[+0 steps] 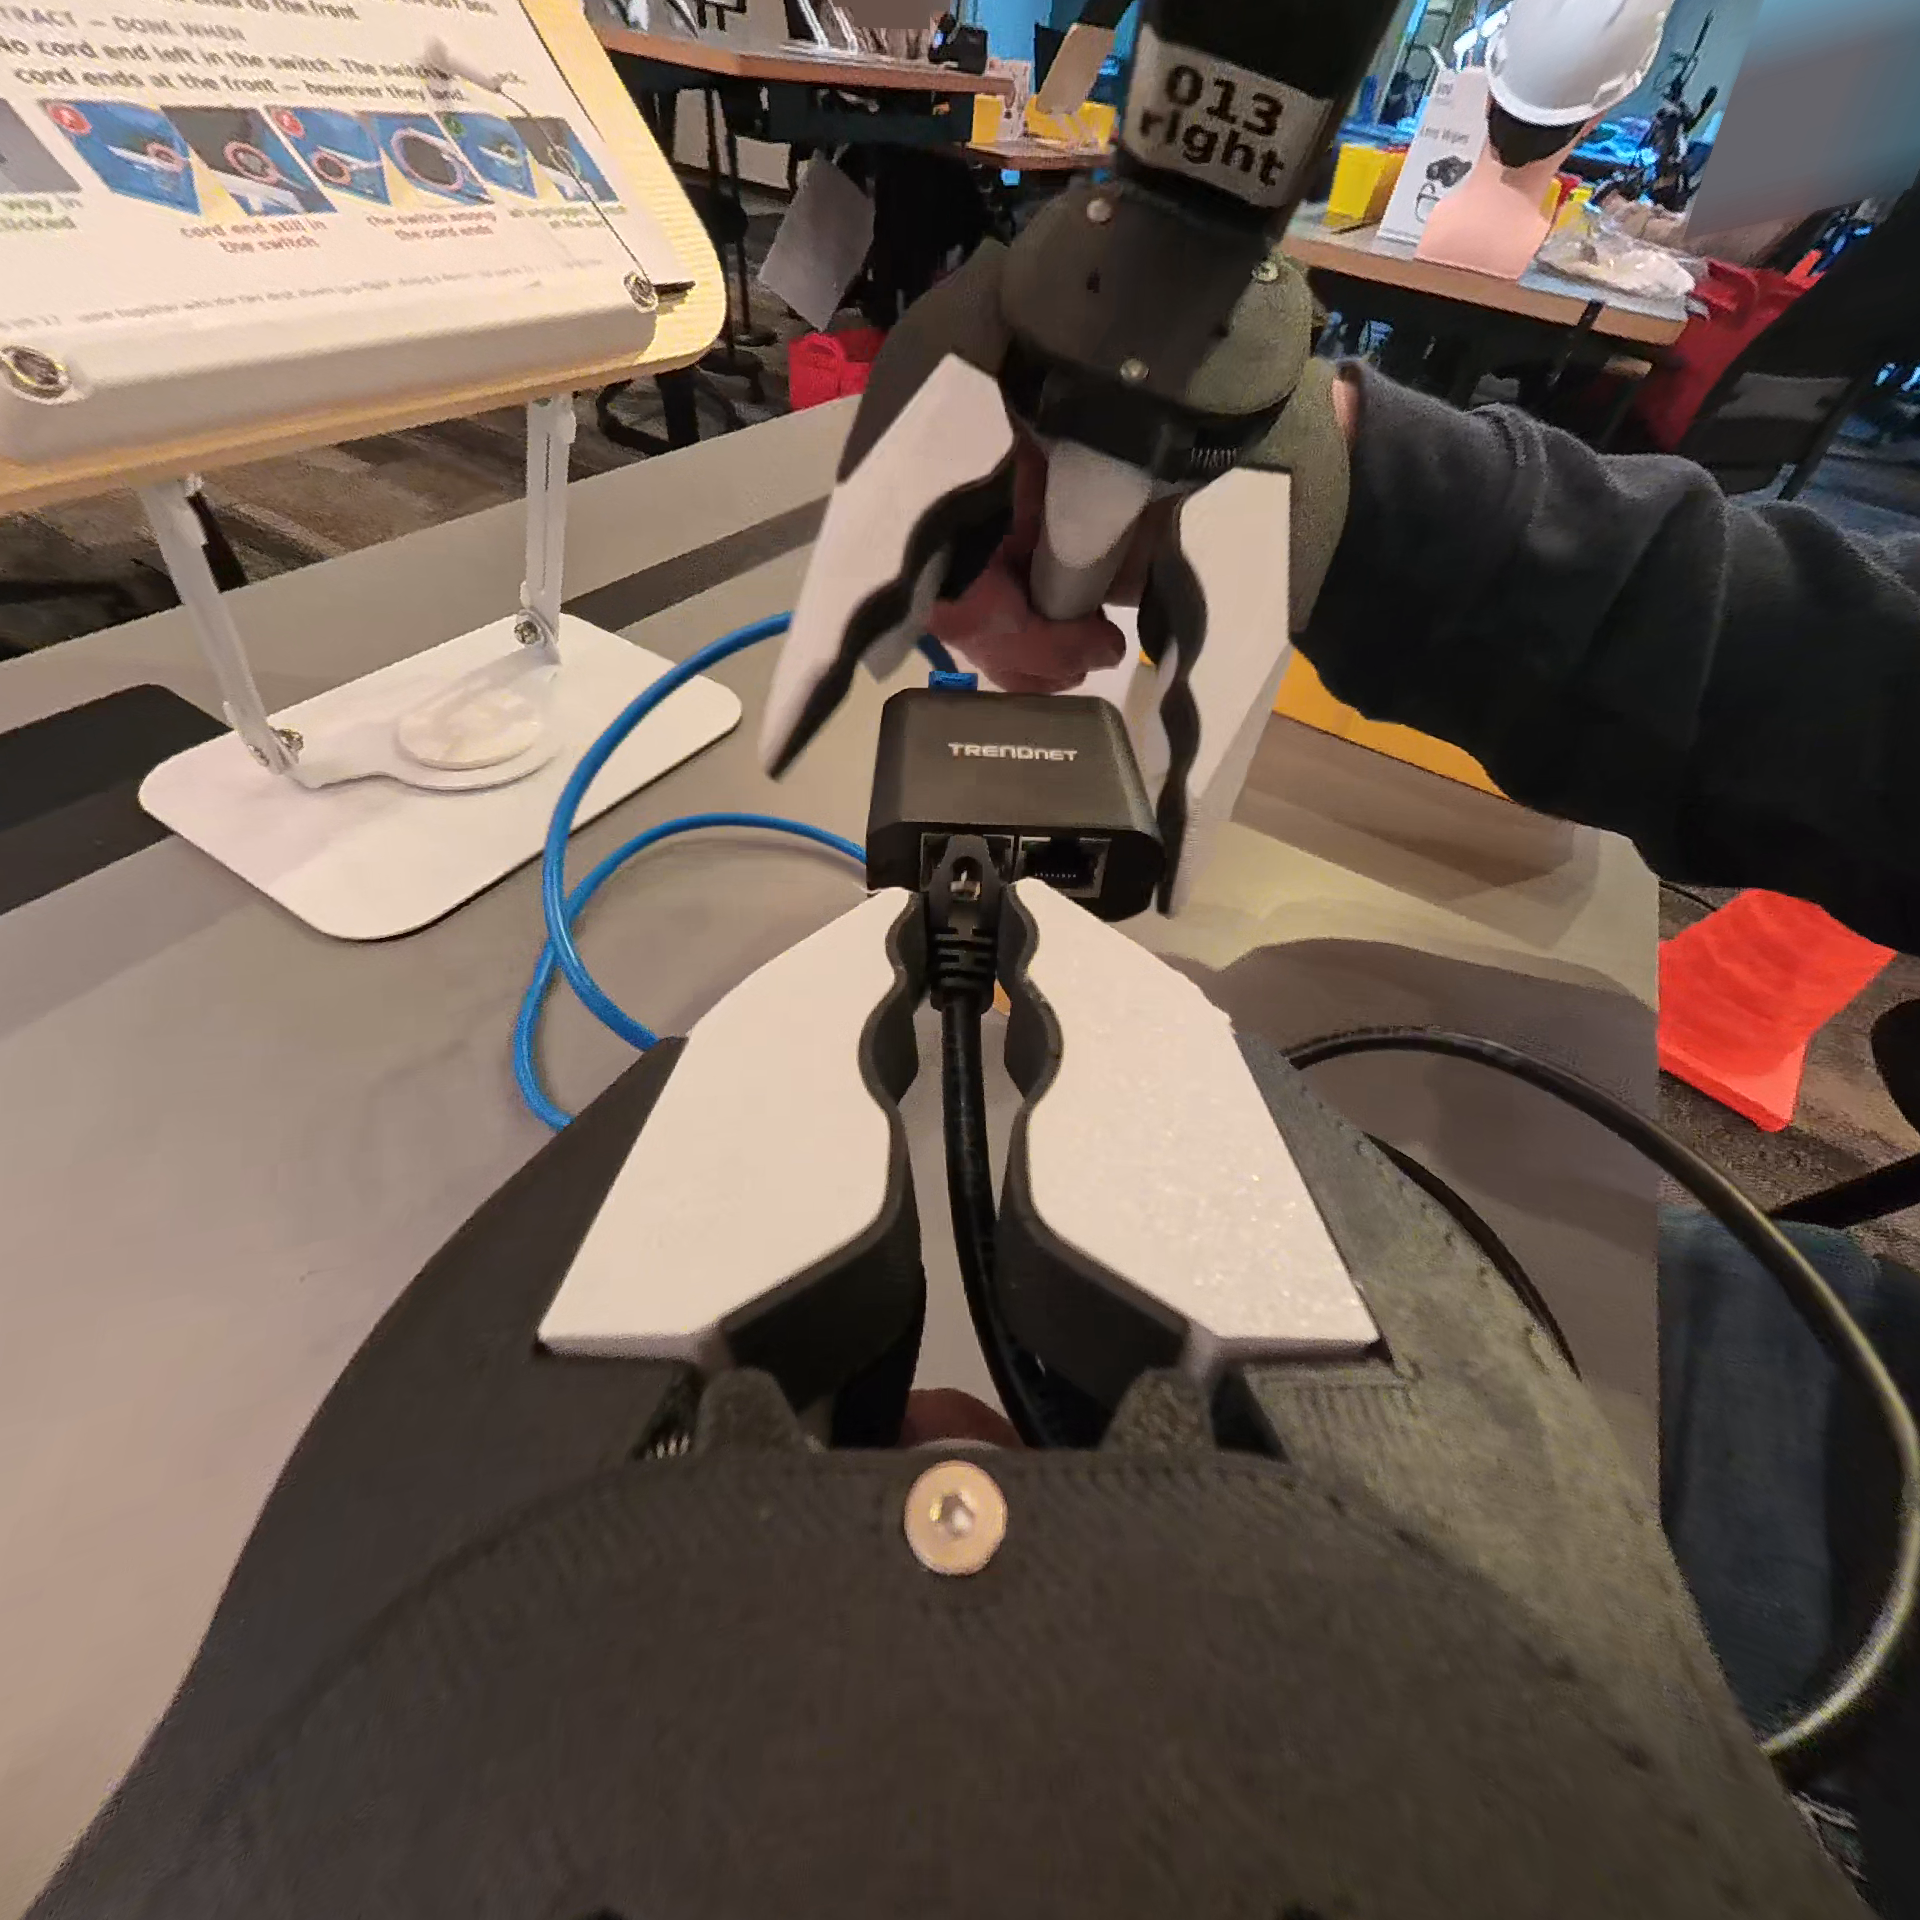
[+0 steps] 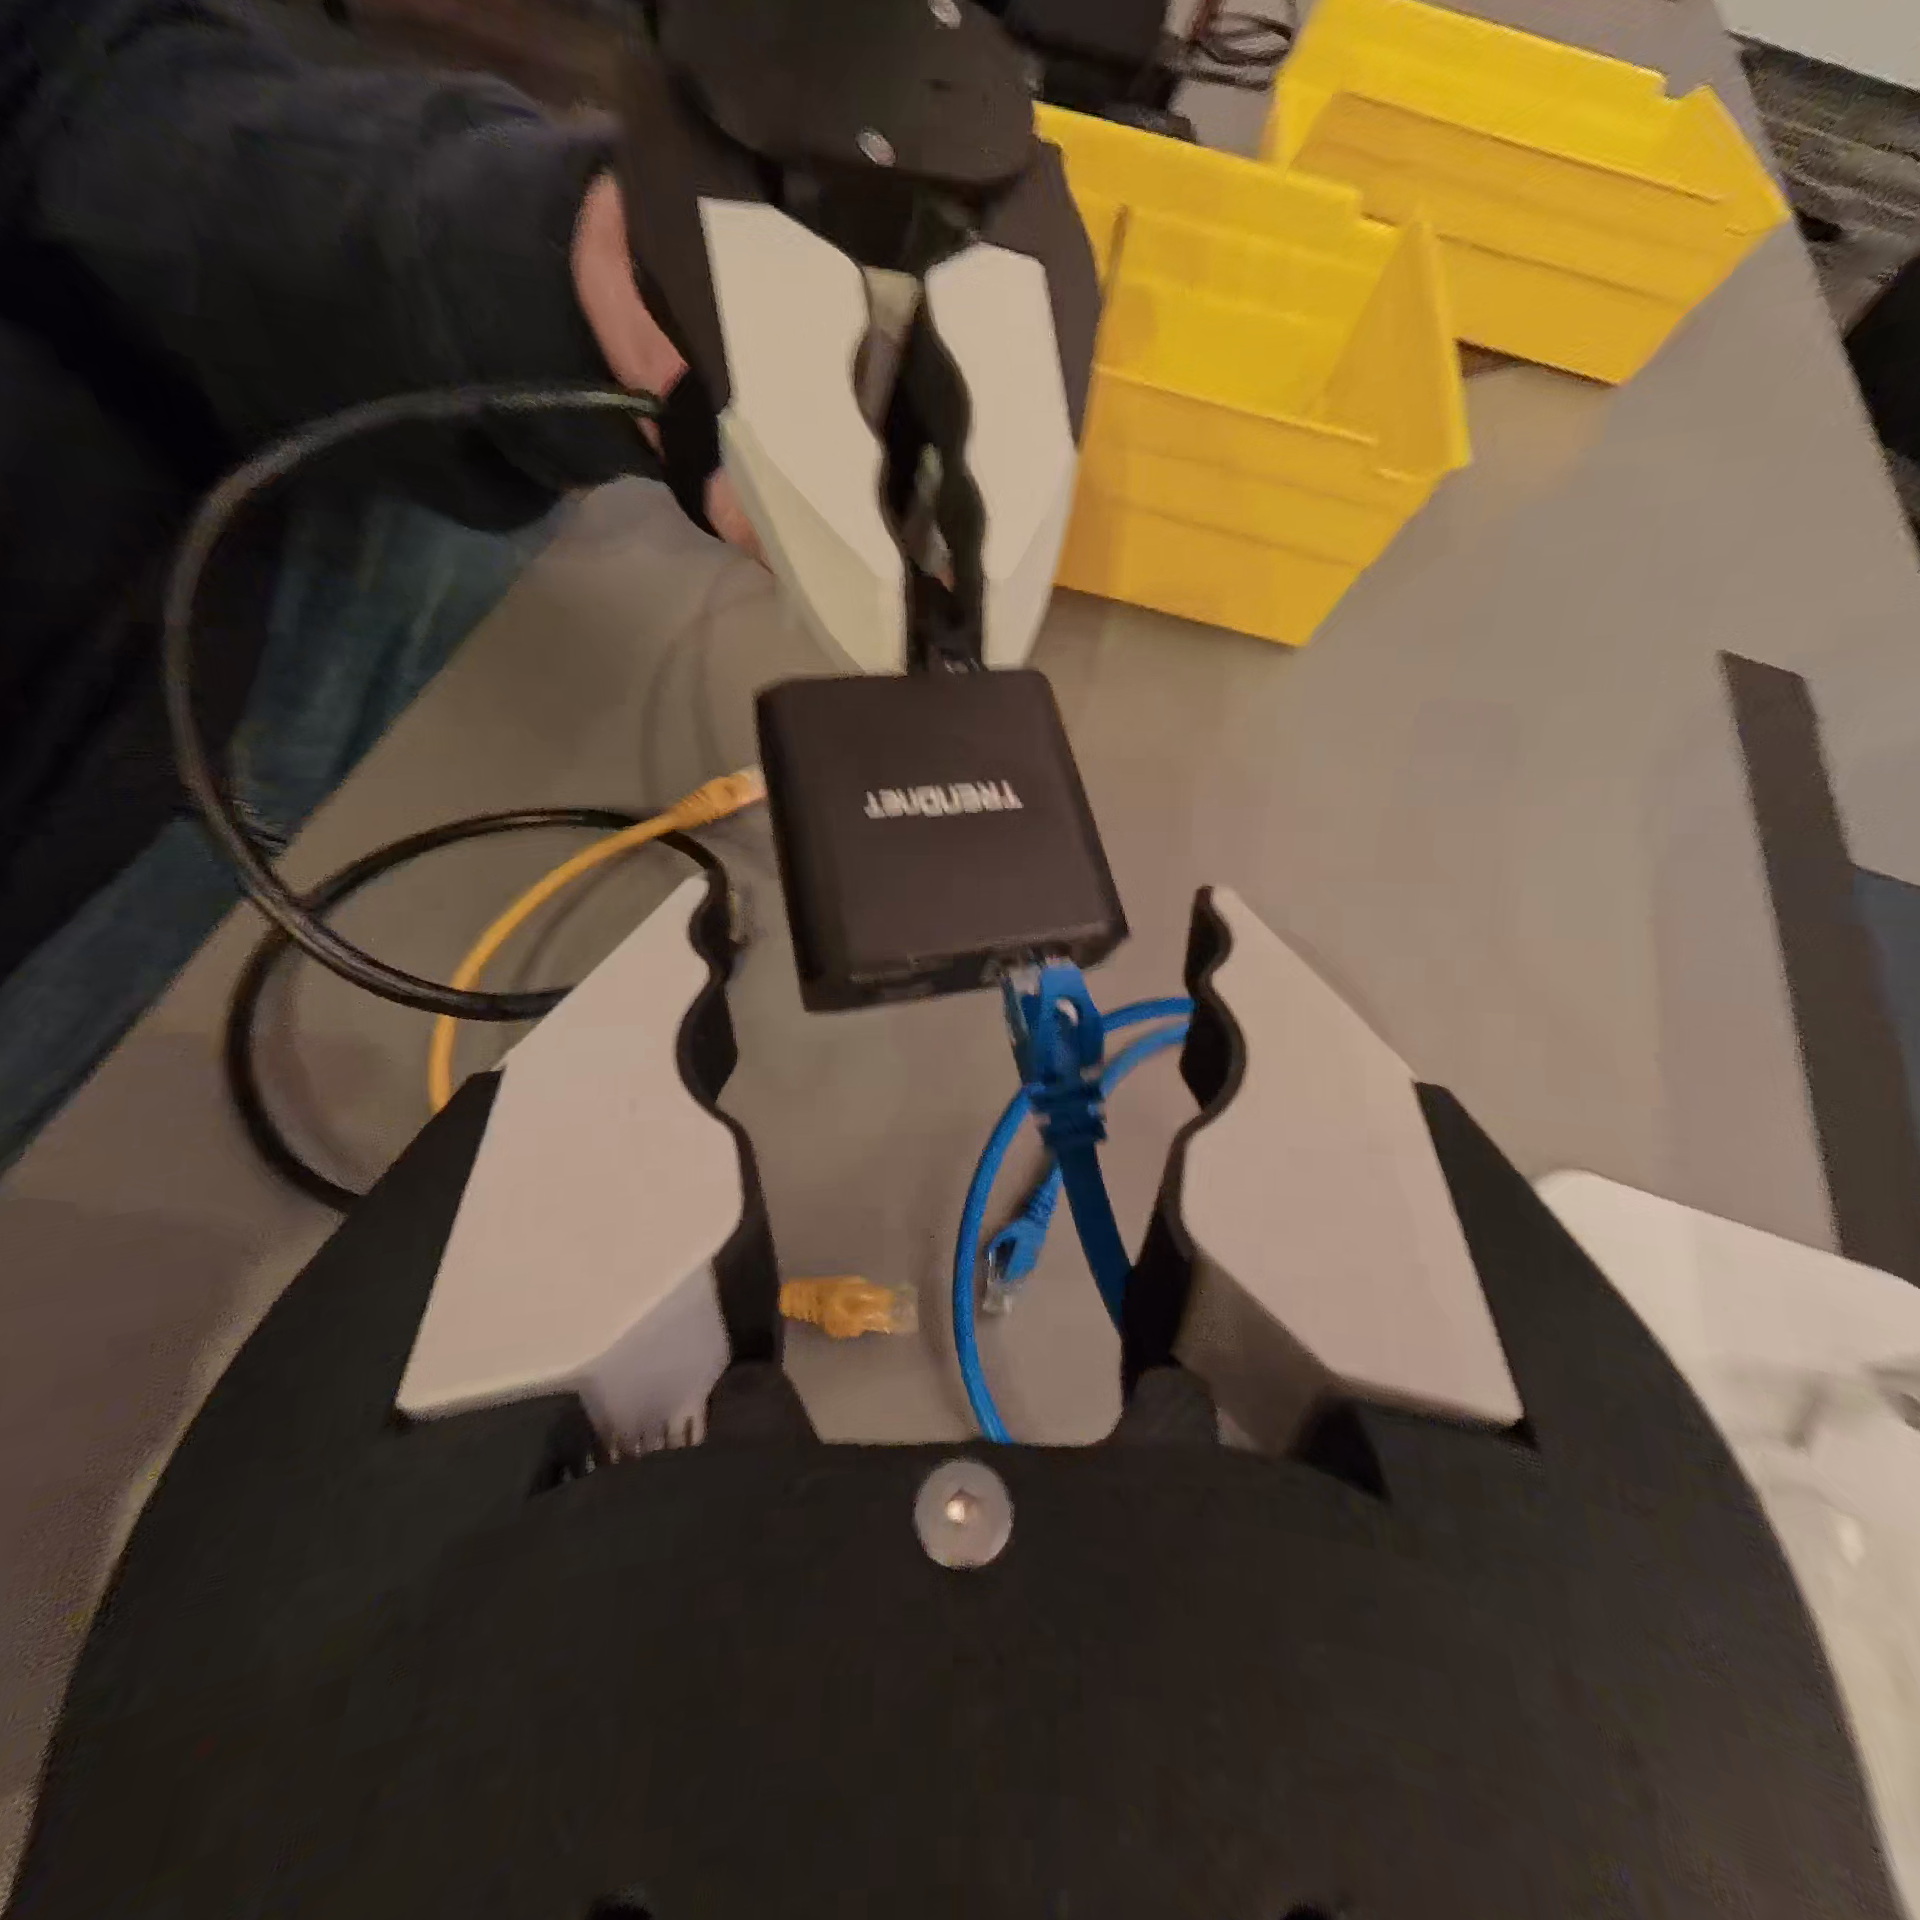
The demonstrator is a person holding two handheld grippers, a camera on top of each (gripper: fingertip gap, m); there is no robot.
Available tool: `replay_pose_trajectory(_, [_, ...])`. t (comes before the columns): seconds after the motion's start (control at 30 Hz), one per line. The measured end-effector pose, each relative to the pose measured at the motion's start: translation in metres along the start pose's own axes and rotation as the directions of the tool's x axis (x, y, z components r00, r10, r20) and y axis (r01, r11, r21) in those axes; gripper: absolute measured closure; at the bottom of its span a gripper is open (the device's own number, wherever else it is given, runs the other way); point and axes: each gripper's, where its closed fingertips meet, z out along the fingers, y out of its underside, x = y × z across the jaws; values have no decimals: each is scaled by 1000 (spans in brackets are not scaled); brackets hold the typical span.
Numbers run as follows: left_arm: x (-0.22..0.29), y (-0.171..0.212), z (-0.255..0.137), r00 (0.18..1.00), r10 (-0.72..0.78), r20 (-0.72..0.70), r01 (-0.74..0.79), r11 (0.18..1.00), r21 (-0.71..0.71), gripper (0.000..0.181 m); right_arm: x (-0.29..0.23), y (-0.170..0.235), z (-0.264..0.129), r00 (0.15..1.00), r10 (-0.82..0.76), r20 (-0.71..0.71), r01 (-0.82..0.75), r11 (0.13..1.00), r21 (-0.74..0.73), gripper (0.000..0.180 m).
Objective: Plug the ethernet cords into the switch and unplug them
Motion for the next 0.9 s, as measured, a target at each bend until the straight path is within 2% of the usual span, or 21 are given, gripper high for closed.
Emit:
replay_pose_trajectory(0.07, [3, 0, 3, 1000, 13, -6, -13, 1000, 2, 168, -6, -9, -2, 997, 33, 62, -37, 997, 66, 111])
replay_pose_trajectory(0.13, [5, 0, 5, 1000, 13, -11, -13, 1000, 14, 169, -7, -6, -2, 994, 65, 91, -71, 996, 62, 116])
replay_pose_trajectory(0.33, [7, 3, 5, 1000, 8, -30, -8, 1000, 29, 168, -11, -6, -1, 991, 71, 110, -81, 993, 89, 118])
replay_pose_trajectory(0.47, [8, 6, 6, 998, 55, -22, -55, 998, -30, 168, -13, -2, -1, 990, 82, 118, -86, 996, 35, 118])
replay_pose_trajectory(0.57, [6, 1, 1, 996, 92, 10, -92, 996, -20, 159, -13, -2, -4, 987, 92, 130, -97, 994, 40, 118])
replay_pose_trajectory(0.67, [8, 11, 3, 993, 120, 6, -119, 986, -114, 154, -12, -7, -7, 989, 86, 123, -95, 993, 68, 118])
replay_pose_trajectory(0.7, [9, 10, 4, 992, 127, 11, -125, 985, -121, 154, -12, -8, -7, 989, 83, 125, -92, 993, 69, 118])
replay_pose_trajectory(0.73, [9, 4, 4, 991, 131, 28, -128, 988, -82, 163, -14, -8, -6, 989, 78, 129, -86, 994, 61, 118])
replay_pose_trajectory(0.9, [14, -2, 6, 991, 125, 38, -123, 990, -64, 167, -16, -9, -8, 988, 74, 139, -87, 992, 92, 118])
